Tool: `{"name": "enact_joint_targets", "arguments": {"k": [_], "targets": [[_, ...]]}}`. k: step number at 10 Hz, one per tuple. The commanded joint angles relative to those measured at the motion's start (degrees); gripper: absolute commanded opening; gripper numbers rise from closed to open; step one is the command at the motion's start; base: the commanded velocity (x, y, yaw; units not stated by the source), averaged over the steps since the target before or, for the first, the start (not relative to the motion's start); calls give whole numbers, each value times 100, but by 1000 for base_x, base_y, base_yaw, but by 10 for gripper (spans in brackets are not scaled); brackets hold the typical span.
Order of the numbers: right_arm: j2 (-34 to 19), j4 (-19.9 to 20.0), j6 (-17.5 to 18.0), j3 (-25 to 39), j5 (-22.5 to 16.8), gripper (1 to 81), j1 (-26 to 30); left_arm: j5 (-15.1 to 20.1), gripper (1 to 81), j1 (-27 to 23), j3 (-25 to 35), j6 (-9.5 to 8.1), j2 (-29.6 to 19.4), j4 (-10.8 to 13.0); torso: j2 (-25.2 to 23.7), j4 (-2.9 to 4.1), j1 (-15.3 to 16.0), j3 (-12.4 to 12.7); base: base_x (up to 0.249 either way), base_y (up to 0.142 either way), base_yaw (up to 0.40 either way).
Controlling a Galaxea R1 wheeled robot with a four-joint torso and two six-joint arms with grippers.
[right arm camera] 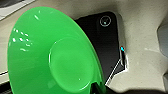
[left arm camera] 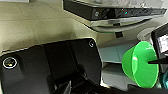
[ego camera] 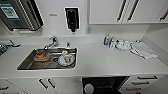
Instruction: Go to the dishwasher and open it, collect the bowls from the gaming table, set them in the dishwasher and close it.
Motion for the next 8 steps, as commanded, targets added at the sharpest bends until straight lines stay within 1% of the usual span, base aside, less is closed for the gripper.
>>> {"name": "enact_joint_targets", "arguments": {"k": [1,2,4,6,8], "targets": [[-410,109,34,285,-493,10,354,98,811,11,-392,19,221,220,-2,0,0,0,0,0,0],[-498,135,34,365,-493,10,407,12,811,133,-672,19,327,264,-2,0,0,0,0,0,0],[-666,188,51,532,-528,10,547,-754,811,309,-1281,19,406,290,-2,0,0,0,0,0,0],[-736,232,60,655,-537,10,670,-842,811,494,-1728,19,564,290,-2,0,0,0,0,0,0],[-762,320,60,673,-572,10,828,-878,811,670,-2363,27,925,290,-2,0,0,0,0,0,0]]}}
